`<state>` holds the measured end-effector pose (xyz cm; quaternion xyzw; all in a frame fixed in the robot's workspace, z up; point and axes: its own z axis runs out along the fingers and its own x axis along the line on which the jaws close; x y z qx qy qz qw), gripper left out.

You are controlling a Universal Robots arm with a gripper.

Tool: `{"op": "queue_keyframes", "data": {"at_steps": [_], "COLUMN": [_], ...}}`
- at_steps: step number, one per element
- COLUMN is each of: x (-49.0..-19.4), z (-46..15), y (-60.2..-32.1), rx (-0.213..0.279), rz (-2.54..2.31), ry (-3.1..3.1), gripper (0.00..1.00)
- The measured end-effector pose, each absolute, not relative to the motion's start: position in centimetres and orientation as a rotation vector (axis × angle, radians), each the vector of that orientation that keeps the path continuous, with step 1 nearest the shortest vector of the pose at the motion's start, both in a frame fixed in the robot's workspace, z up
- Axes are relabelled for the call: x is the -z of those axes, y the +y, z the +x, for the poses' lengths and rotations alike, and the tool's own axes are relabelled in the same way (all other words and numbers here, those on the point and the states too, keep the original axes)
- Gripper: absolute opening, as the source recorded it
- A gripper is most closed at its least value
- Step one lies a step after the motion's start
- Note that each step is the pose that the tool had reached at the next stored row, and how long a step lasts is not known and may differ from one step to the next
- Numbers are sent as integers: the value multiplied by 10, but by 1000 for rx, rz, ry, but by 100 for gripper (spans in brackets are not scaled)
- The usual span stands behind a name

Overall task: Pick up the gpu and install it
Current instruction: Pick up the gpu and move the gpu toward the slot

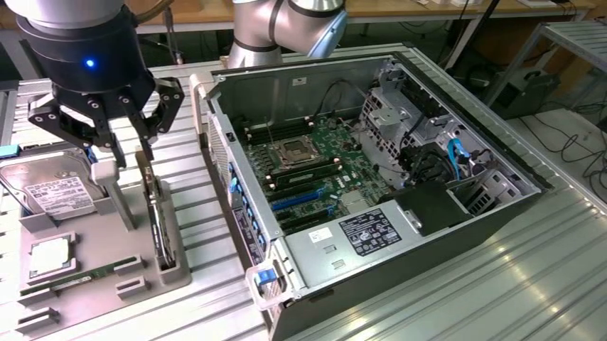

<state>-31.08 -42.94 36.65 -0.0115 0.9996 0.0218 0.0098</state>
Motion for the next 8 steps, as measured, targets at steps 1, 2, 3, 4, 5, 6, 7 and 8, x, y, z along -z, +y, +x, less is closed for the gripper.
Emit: {"op": "queue_keyframes", "data": {"at_steps": [1, 2, 3, 4, 5, 6, 7, 8], "x": [-364, -363, -362, -361, -360, -359, -357, -356], "z": [-311, -311, -311, -311, -311, -311, -311, -311], "y": [-429, -430, -430, -430, -430, -430, -430, -430], "rx": [-68, -68, -68, -68, -68, -68, -68, -68], "rz": [-36, -36, -36, -36, -36, -36, -36, -36], "ry": [3121, 3121, 3121, 3121, 3121, 3121, 3121, 3121], "gripper": [36, 36, 36, 36, 36, 36, 36, 36]}}
